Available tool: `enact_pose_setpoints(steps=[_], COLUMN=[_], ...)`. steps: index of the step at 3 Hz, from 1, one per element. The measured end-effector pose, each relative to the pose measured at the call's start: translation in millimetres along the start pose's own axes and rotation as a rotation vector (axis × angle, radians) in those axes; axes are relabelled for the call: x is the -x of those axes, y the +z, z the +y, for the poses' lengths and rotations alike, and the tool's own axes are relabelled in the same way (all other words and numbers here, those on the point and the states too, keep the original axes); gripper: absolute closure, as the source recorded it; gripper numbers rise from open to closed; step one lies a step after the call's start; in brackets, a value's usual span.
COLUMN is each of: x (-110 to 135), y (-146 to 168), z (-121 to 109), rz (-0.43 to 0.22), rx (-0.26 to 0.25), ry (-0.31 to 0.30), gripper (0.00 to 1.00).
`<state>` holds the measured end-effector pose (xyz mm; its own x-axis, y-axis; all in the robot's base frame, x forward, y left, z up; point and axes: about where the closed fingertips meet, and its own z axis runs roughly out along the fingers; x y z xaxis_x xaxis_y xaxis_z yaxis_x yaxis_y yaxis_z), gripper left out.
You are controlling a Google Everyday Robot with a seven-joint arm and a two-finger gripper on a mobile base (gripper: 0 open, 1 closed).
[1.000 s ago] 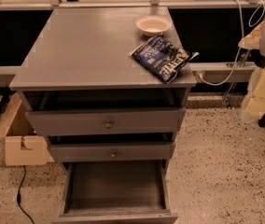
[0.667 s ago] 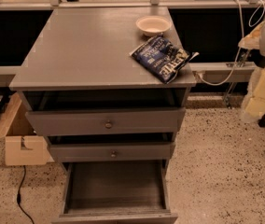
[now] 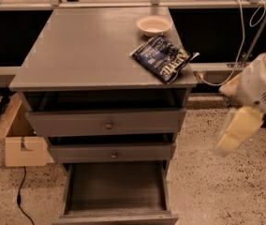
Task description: Close bottom drawer
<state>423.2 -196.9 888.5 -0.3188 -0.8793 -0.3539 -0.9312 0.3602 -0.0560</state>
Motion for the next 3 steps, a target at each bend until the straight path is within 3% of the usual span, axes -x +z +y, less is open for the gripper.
enact_pose_setpoints(steps=[1, 3], x=[-8, -8], y=[58, 74], z=[24, 31], rz=[-0.099, -0.063], rx=[0.088, 0.09], ry=[0.101, 0.097], gripper=[0.0, 0.0])
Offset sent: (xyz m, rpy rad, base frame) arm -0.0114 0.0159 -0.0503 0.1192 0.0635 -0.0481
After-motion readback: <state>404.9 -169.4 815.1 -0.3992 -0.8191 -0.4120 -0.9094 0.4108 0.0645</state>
